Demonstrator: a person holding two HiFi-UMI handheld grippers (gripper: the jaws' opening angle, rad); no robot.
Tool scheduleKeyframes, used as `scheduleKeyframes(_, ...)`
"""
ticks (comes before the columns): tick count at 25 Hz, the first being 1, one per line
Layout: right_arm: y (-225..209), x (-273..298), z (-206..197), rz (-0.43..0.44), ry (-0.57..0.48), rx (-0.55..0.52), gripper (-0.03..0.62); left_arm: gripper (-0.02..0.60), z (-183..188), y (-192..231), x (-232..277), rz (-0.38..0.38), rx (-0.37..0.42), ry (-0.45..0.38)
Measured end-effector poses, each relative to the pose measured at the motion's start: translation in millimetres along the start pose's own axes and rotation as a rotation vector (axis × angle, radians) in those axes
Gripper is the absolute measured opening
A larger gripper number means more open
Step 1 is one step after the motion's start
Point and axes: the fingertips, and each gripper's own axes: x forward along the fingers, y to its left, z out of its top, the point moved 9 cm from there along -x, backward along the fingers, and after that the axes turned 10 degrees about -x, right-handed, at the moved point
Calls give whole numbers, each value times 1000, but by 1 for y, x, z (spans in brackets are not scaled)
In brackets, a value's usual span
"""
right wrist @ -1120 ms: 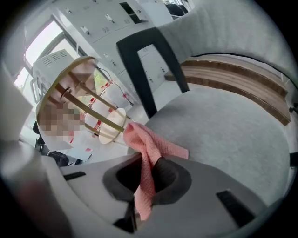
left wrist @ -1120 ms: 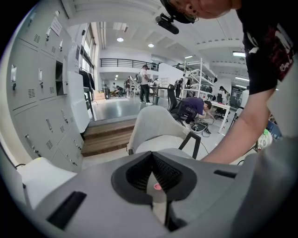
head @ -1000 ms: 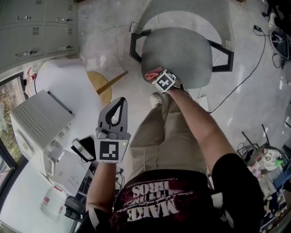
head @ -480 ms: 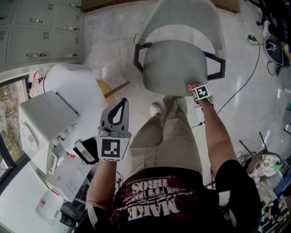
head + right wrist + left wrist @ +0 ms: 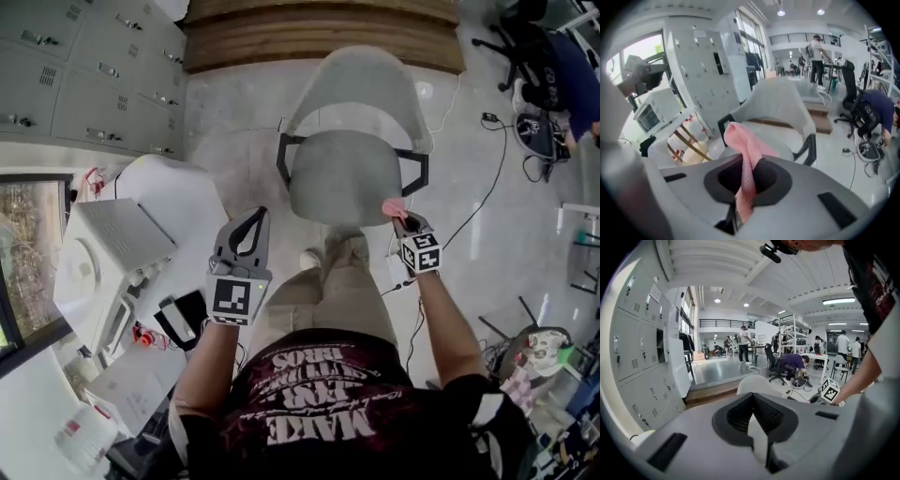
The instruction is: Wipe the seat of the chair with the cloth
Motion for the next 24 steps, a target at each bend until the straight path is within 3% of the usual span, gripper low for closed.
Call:
scheduleKeyframes(5, 34, -97, 79, -68, -245, -90, 28, 3, 37, -10, -27, -26, 25, -78)
scheduleKeyframes(11, 62, -181, 134, -118, -410, -123, 28, 3, 65, -22, -58, -48, 35, -143)
scheduleKeyframes(17, 87, -227, 155, -189, -480, -190, 28, 3, 85, -26, -87, -69, 37, -219)
scheduleKeyframes(24, 113, -271, 147, -166, -499, -194, 28, 3, 98, -52, -119, -61, 42, -269)
